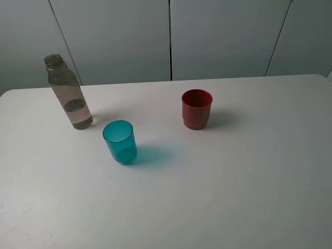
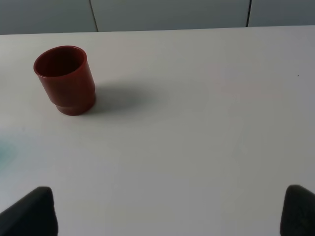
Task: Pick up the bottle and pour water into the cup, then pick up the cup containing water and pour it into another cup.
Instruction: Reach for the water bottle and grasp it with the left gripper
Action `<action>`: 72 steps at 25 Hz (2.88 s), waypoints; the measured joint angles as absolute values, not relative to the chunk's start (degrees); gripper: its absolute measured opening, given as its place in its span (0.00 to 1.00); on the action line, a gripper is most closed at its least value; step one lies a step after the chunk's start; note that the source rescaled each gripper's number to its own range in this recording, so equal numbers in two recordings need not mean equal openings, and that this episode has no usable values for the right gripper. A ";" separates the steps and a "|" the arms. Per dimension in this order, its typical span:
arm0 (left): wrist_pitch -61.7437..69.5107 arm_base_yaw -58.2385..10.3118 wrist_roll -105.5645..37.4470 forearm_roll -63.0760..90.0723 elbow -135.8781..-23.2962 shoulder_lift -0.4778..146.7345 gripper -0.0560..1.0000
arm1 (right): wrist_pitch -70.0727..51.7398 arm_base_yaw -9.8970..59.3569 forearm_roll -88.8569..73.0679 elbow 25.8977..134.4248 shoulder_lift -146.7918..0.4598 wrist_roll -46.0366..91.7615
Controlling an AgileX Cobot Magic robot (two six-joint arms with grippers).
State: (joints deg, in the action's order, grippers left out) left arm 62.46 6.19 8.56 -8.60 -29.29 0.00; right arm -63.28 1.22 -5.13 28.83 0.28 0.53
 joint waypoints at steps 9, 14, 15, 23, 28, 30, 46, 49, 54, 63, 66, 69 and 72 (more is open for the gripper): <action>62.46 6.19 8.56 -8.60 -29.29 0.00 0.99 | -63.28 1.22 -5.13 28.83 0.28 0.53; 62.46 6.19 8.56 -8.60 -29.29 0.00 0.99 | -63.28 1.22 -5.13 28.83 0.28 0.53; 62.34 6.19 8.56 -8.81 -29.29 0.00 0.99 | -63.28 1.22 -5.13 28.83 0.28 0.53; 51.96 6.19 6.40 -8.63 -30.88 3.28 0.99 | -63.28 1.22 -5.13 28.83 0.28 0.65; 38.19 6.19 2.42 -9.46 -30.92 14.23 0.99 | -63.28 1.22 -5.13 28.83 0.28 0.65; 32.17 6.19 1.67 -9.32 -30.92 19.34 0.99 | -63.28 1.22 -5.13 28.83 0.28 0.65; 6.94 5.70 1.10 -0.84 -30.92 54.42 0.99 | -63.28 1.22 -5.13 28.83 0.28 0.52; 2.82 4.23 1.21 0.00 -29.89 57.70 0.99 | -63.28 1.22 -5.13 28.83 0.28 0.52; -8.01 1.08 1.21 -0.69 -23.86 63.29 0.99 | -63.28 1.22 -5.13 28.83 0.28 0.65; -26.35 0.26 1.58 -3.29 -16.89 72.92 0.99 | -63.28 1.22 -5.13 28.83 0.28 0.65; -30.01 0.26 4.00 -7.36 -16.65 75.61 0.99 | -63.28 1.22 -5.13 28.83 0.28 0.65; -34.62 0.26 8.05 -10.33 -16.65 79.21 0.99 | -63.28 1.22 -5.13 28.83 0.28 0.54; -41.96 0.26 9.86 -12.68 -16.65 83.42 0.99 | -63.28 1.22 -5.13 28.83 0.28 0.54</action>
